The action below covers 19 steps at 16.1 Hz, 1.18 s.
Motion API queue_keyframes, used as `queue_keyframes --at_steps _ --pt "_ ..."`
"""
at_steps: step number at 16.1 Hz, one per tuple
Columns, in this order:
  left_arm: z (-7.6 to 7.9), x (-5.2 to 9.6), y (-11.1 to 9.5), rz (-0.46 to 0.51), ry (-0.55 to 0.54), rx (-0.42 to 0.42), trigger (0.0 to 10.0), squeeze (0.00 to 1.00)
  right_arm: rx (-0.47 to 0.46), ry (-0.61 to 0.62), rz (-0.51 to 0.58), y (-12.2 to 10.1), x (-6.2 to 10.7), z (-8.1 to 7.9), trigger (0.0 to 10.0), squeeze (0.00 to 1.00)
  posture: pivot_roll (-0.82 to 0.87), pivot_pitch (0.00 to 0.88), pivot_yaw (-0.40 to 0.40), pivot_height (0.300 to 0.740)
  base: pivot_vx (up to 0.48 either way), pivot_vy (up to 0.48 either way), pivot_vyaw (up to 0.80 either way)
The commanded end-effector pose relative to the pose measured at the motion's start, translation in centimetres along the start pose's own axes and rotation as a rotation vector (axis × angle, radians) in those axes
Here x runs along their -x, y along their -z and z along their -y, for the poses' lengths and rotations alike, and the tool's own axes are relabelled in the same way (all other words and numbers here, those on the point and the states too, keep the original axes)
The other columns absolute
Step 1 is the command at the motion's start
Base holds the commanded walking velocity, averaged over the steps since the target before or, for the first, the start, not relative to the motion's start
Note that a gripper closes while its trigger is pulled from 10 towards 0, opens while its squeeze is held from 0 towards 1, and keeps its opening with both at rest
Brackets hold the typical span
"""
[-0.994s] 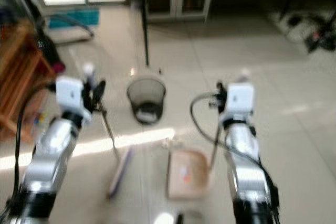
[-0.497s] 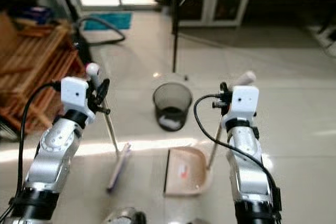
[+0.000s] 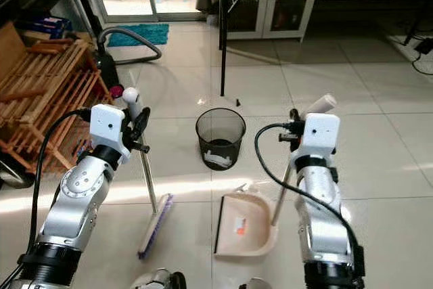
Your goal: Sweep floor
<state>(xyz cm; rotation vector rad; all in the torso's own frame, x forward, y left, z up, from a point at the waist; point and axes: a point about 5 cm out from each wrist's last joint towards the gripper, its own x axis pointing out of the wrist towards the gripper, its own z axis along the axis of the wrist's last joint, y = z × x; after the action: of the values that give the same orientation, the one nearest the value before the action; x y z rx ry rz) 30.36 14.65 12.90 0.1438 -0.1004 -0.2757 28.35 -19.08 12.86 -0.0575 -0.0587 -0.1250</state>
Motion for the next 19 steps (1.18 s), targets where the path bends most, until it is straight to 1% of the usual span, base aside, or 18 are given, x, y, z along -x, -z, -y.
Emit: queue_keyframes --at_steps 1,3,6,10,13,14,16,18,19 --pt "-0.11 -0.38 -1.01 0.031 0.012 -0.036 10.0 0.0 -0.004 -0.013 0.027 -0.32 0.04 -0.4 10.0 0.0 0.05 0.075 0.054 0.74 0.0 0.0 0.0" --pt "-0.1 -0.49 -1.1 0.036 0.005 -0.033 10.0 0.0 -0.008 -0.019 0.024 -0.27 0.07 -0.74 10.0 0.0 0.06 0.078 0.052 0.74 0.0 0.0 0.0" --pt "-0.06 -0.36 -1.1 0.036 0.007 -0.04 10.0 0.0 -0.012 -0.021 0.007 0.2 0.28 -0.96 10.0 0.0 0.06 0.08 0.046 0.74 0.0 -0.271 0.0" --pt "-0.27 -0.56 -1.22 0.037 0.001 -0.038 10.0 0.0 -0.007 -0.014 0.007 0.07 0.17 -0.69 10.0 0.0 0.06 0.082 0.047 0.74 0.0 -0.275 0.0" --pt "-0.42 -0.93 -1.83 0.054 0.007 -0.045 10.0 0.0 -0.012 -0.01 0.021 -0.33 -0.05 -0.75 10.0 0.0 0.07 0.102 0.053 0.74 0.0 -0.276 0.0" --pt "-0.25 -0.48 -1.45 0.039 0.012 -0.049 10.0 0.0 -0.011 -0.011 0.002 0.27 0.48 -0.72 10.0 0.0 0.07 0.1 0.046 0.74 0.0 -0.27 0.0" --pt "-0.24 -0.13 -1.23 0.038 0.002 -0.037 10.0 0.0 -0.011 -0.012 -0.006 0.48 0.69 -0.67 10.0 0.0 0.07 0.09 0.042 0.74 0.0 -0.276 0.0" --pt "0.02 -0.12 -1.02 0.037 0.004 -0.029 10.0 0.0 -0.012 -0.014 -0.005 0.46 0.54 -0.72 10.0 0.0 0.06 0.064 0.042 0.74 0.0 -0.274 0.0" --pt "0.24 -0.31 -1.06 0.039 0.011 -0.028 10.0 0.0 -0.011 -0.017 0.0 0.3 0.35 -0.81 10.0 0.0 0.06 0.065 0.047 0.74 0.0 -0.27 0.0"
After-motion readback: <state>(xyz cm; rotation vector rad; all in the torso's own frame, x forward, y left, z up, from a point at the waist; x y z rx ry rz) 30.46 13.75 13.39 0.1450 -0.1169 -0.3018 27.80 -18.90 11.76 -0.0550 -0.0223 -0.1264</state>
